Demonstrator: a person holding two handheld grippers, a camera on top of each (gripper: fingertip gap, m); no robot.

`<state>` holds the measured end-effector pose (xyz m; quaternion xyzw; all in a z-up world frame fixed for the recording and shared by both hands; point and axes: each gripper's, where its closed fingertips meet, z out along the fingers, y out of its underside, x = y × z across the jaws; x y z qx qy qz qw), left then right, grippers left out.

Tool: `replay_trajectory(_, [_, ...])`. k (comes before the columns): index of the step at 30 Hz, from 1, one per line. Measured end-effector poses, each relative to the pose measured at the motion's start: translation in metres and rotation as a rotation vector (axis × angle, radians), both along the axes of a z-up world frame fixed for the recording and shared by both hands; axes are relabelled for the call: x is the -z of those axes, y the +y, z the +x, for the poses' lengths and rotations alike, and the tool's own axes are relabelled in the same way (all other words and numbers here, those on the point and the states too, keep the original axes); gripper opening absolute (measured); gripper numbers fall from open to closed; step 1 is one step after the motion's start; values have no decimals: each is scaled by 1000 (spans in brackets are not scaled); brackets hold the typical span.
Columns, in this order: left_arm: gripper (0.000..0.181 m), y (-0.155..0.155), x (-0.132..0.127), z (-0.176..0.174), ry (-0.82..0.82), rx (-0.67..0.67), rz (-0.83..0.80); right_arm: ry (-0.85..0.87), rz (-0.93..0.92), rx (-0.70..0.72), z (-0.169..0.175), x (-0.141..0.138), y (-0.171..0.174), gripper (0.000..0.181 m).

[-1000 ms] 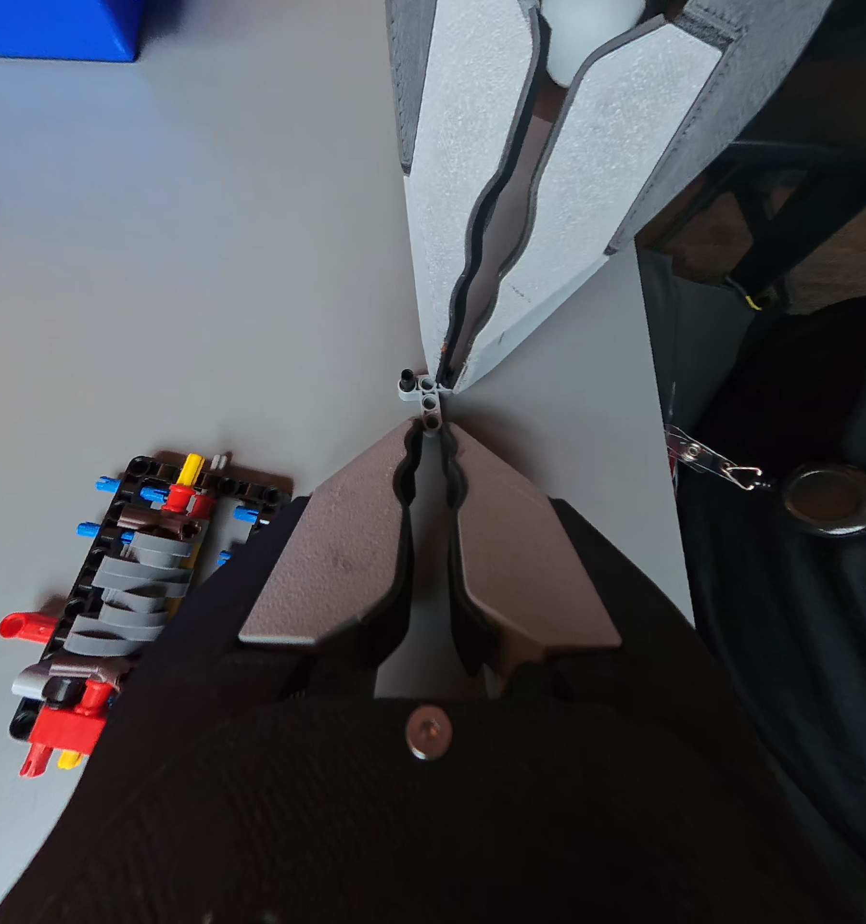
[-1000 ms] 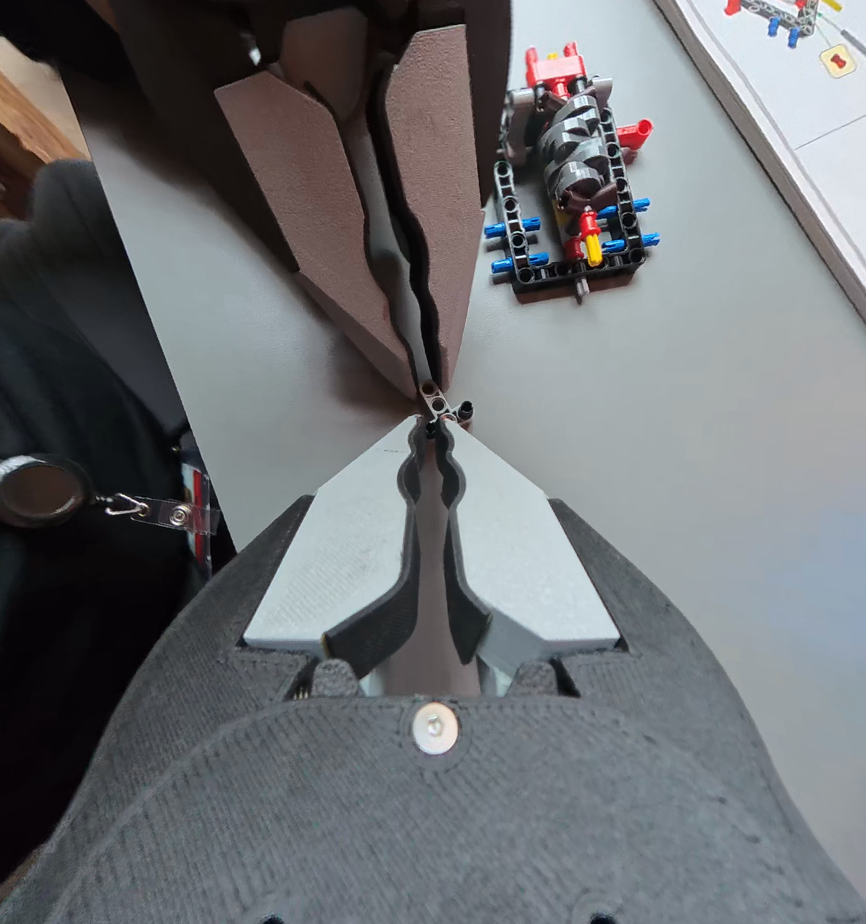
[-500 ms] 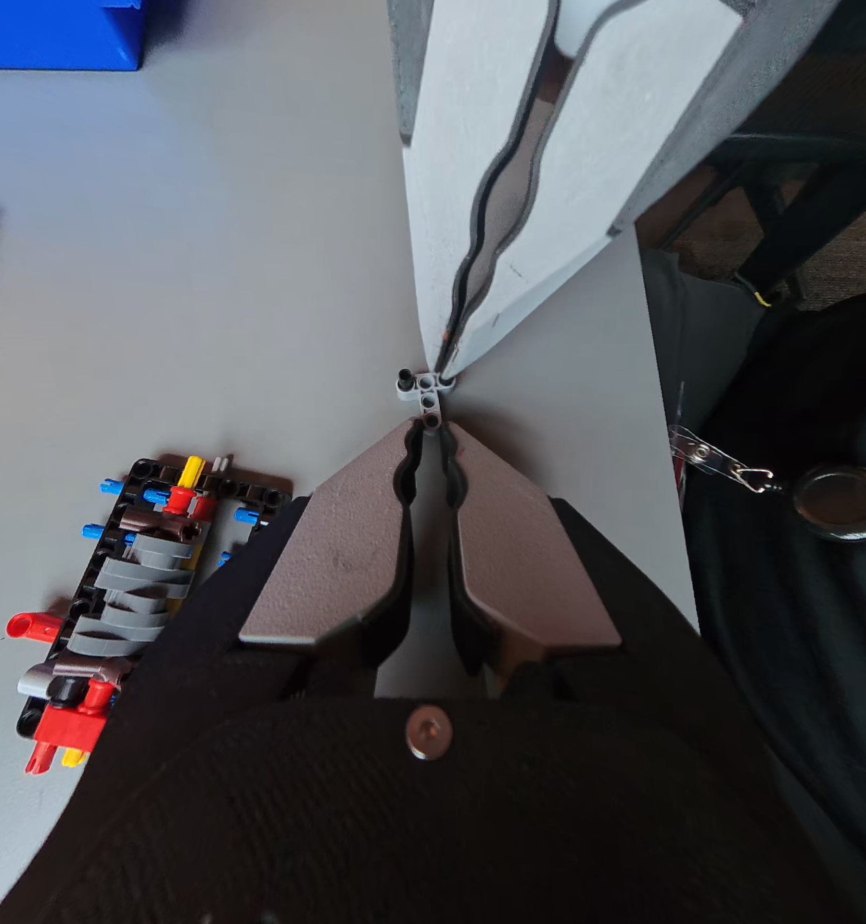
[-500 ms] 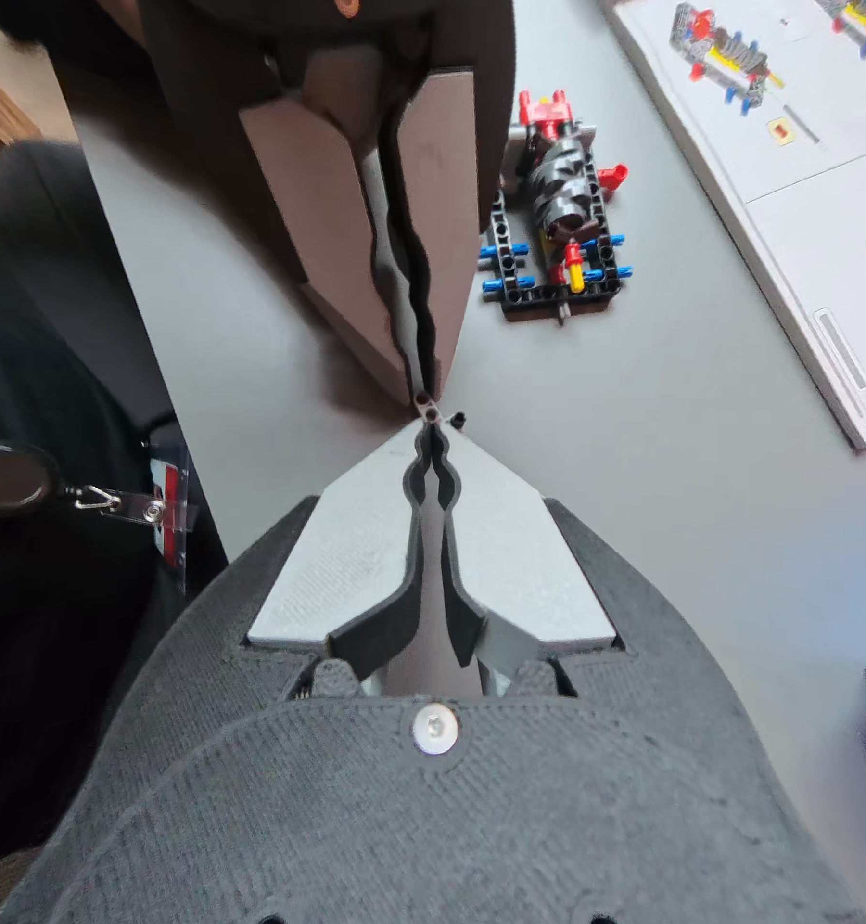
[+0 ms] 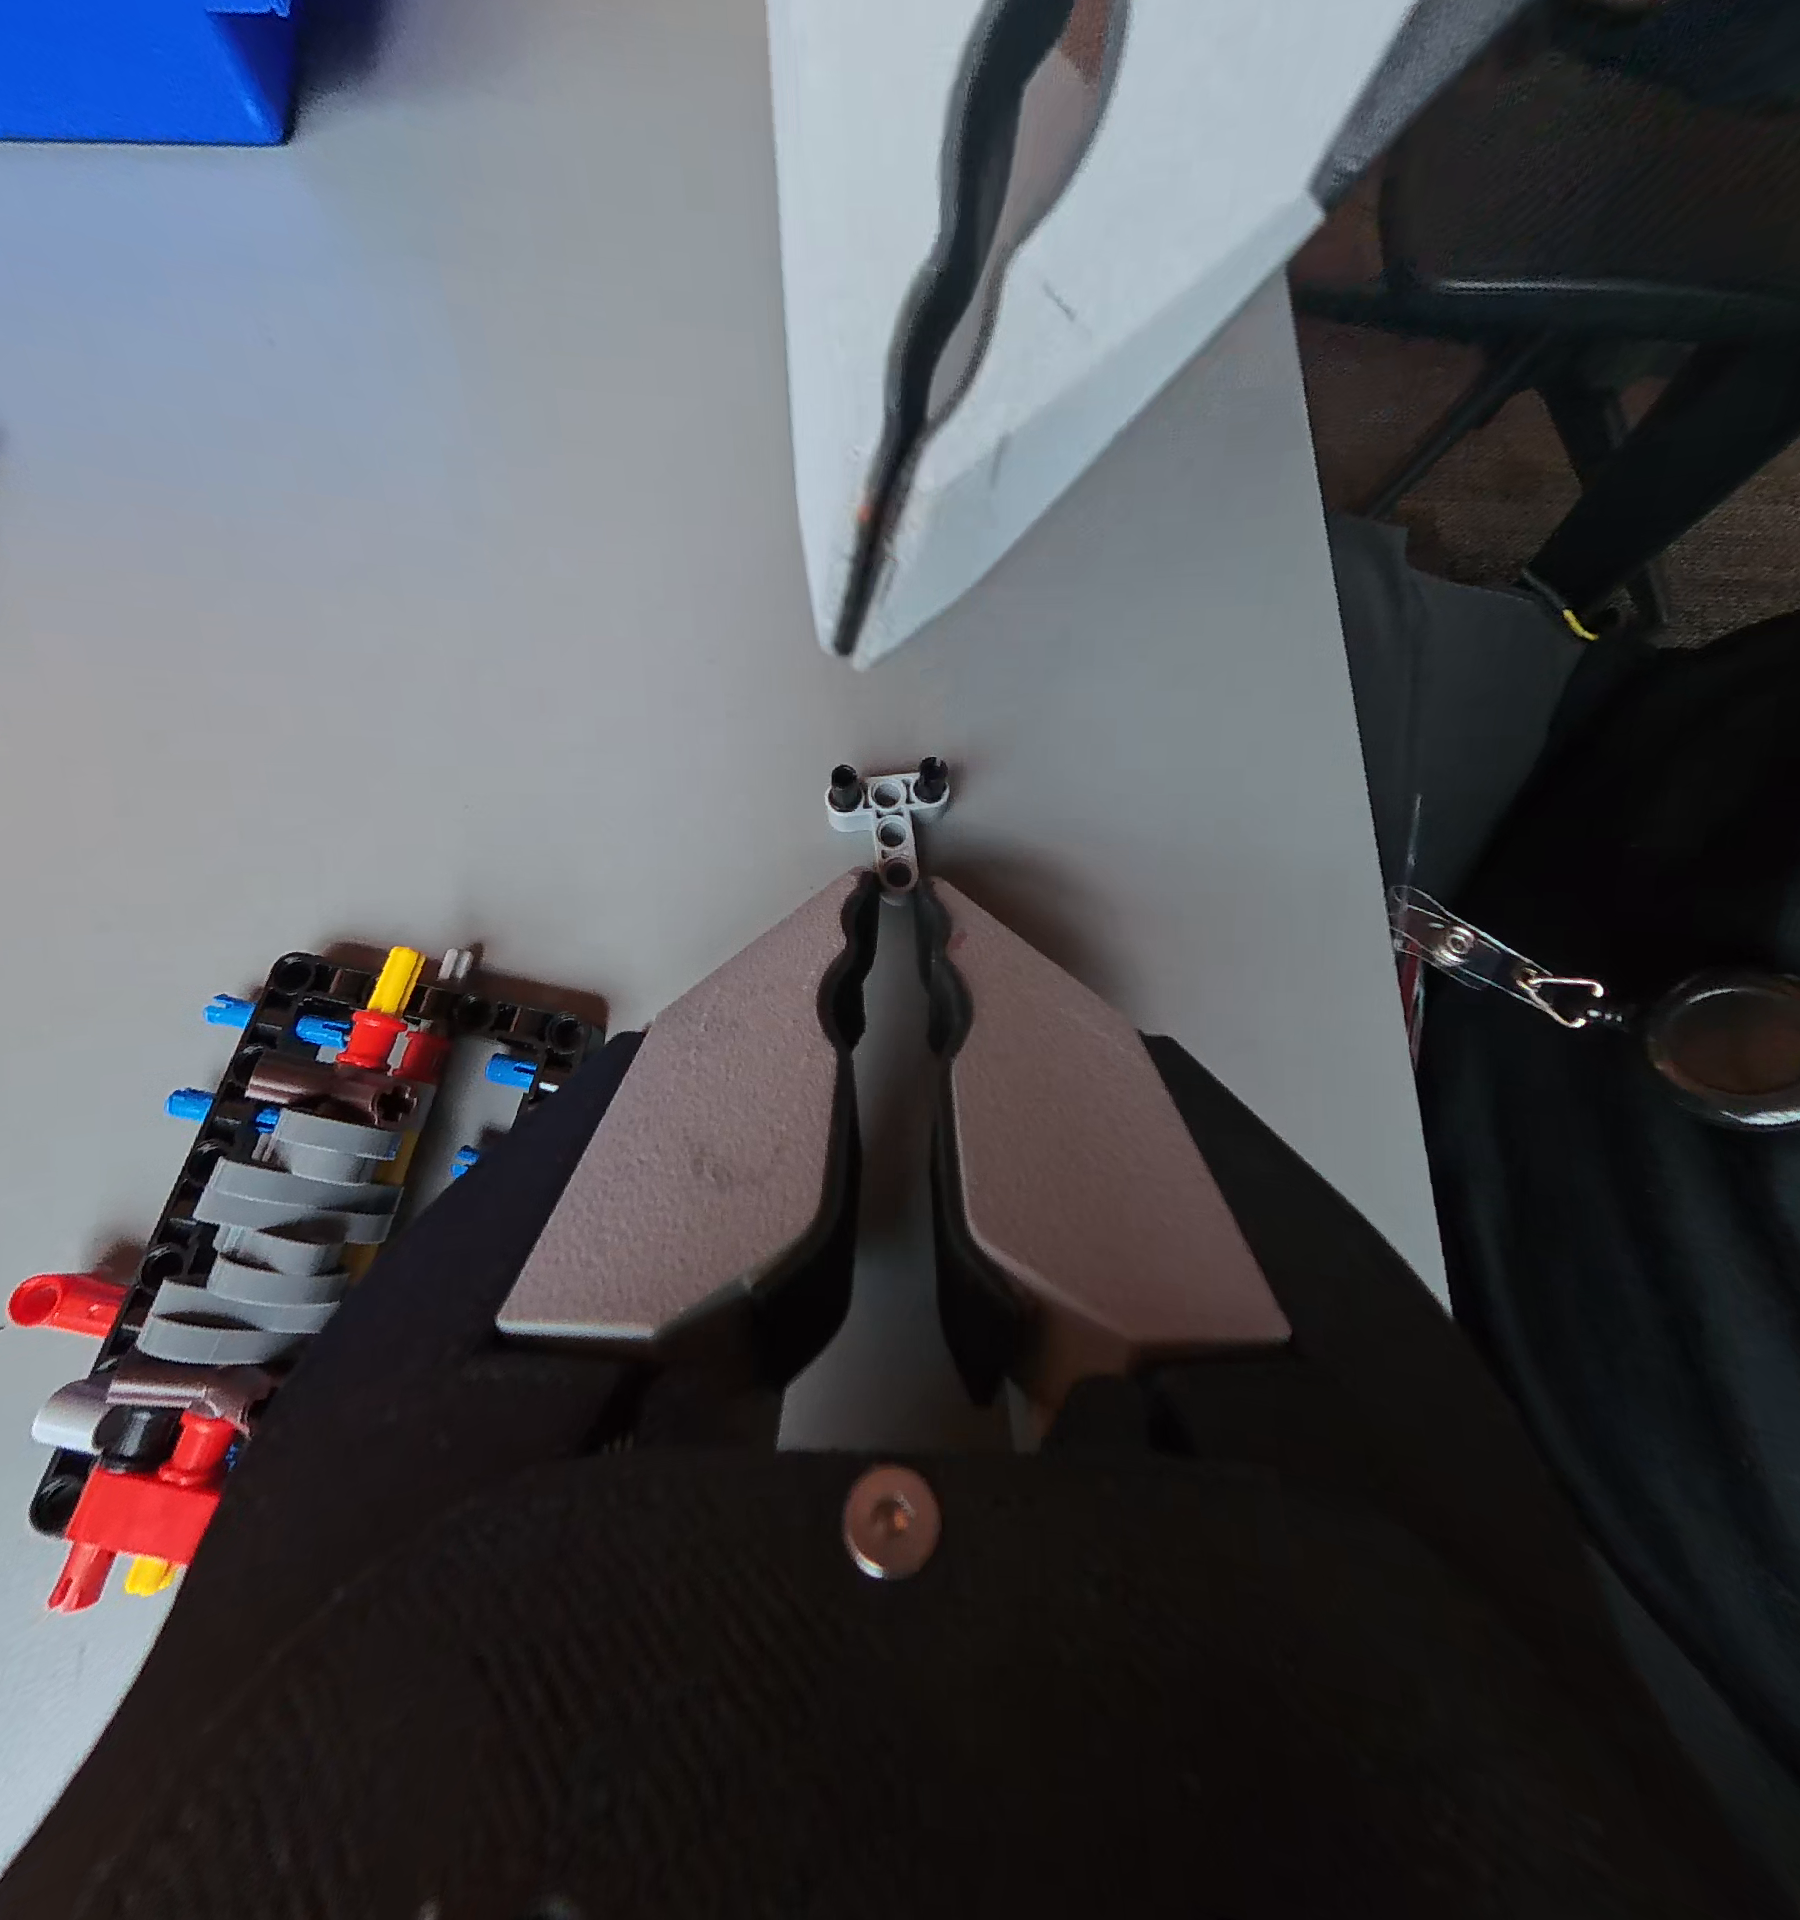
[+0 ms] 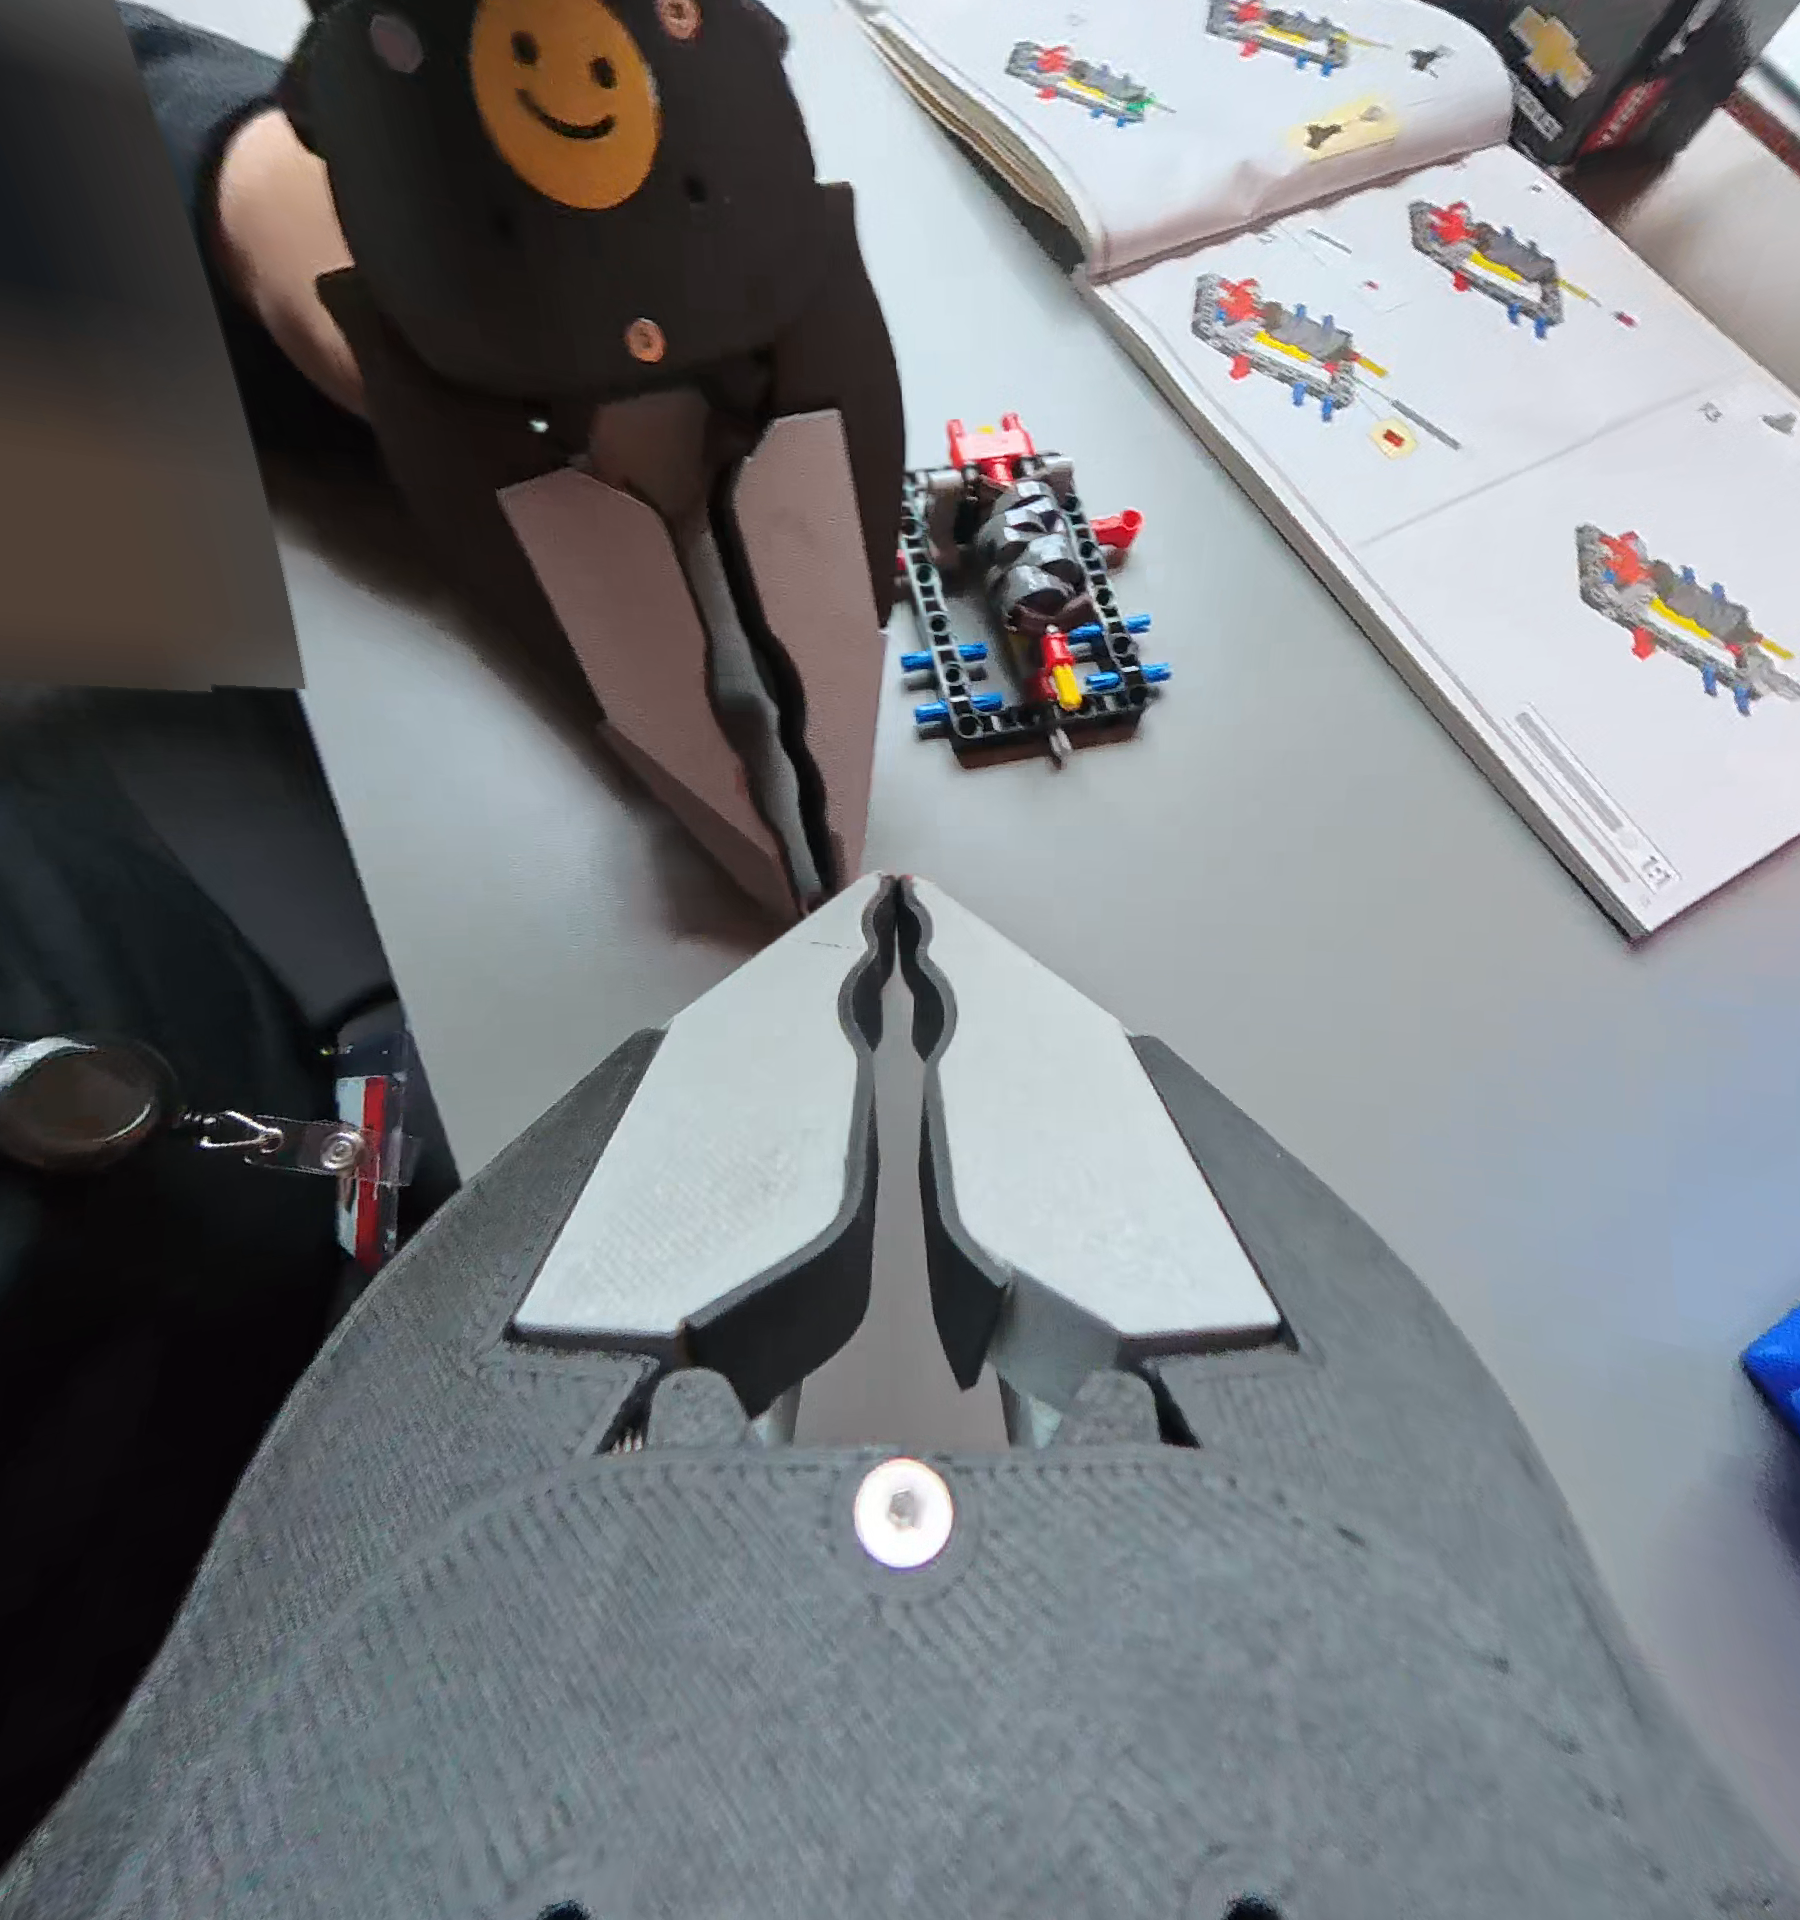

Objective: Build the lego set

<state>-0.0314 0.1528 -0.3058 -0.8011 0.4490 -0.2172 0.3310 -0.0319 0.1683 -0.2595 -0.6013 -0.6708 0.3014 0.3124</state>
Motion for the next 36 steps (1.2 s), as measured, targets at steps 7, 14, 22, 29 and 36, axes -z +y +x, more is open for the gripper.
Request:
replay_trajectory(7, [5,4,0,-4,7,-38,12,102,-60,83,-7,7,33,20])
replay_trajectory(14, [5,7,0,-6,15,-60,24,208,71,75,-30,-2,81,24])
replay_trajectory(22, [5,8,0,-7,-11,-67,-13,275,77,-60,-52,-5,90,20])
replay_trajectory(29, [5,9,-1,-7,-36,-59,-50,323,-48,-118,-47,-13,88,20])
replay_trajectory(36, [5,16,-17,-10,-157,-95,-48,348,-106,-172,-45,-18,83,23])
